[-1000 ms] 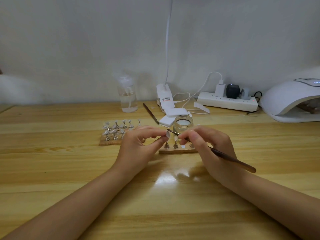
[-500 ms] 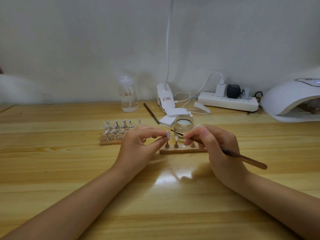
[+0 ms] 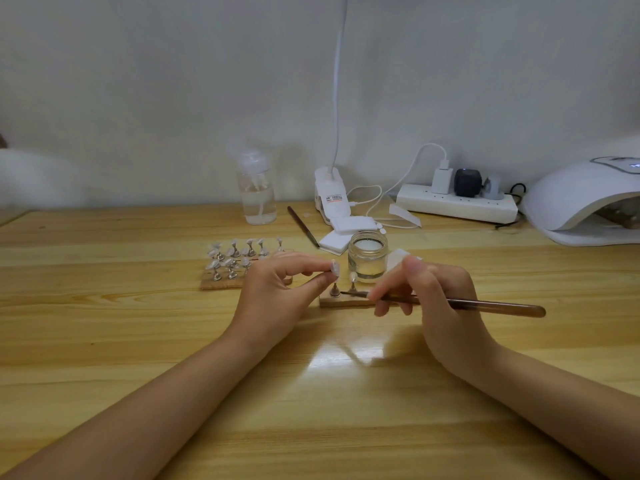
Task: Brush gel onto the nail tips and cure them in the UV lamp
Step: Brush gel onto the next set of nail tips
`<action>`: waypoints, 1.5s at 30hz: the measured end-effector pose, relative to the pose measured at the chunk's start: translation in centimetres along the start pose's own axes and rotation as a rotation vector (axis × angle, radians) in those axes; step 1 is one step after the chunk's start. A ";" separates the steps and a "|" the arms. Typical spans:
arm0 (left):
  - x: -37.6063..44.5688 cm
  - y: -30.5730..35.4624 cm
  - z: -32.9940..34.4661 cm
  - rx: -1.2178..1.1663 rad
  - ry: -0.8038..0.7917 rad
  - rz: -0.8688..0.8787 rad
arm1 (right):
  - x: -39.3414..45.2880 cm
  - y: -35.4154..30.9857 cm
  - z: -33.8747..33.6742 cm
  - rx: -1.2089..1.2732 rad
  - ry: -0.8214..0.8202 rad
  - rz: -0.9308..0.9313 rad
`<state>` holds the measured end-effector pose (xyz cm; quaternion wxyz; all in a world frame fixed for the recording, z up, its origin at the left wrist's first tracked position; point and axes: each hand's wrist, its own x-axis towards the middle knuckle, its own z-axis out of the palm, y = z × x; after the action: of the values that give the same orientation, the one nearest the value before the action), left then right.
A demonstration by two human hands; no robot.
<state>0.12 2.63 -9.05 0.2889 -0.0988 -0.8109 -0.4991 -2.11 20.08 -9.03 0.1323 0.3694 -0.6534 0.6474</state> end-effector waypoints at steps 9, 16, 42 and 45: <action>-0.1 0.4 0.0 0.032 -0.033 0.044 | 0.4 -0.1 -0.1 0.021 0.158 0.020; -0.2 0.7 0.1 0.055 -0.083 0.123 | 0.9 0.0 0.0 -0.392 0.022 -0.123; -0.4 1.0 0.1 0.095 -0.150 0.149 | 0.9 0.5 0.0 -0.460 -0.027 -0.180; -0.4 0.9 0.1 0.098 -0.130 0.135 | 0.9 0.5 -0.2 -0.458 0.001 -0.164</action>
<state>0.80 3.19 -8.64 0.2732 -0.1712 -0.8428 -0.4309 -3.15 19.92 -8.79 0.2653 0.3813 -0.7509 0.4694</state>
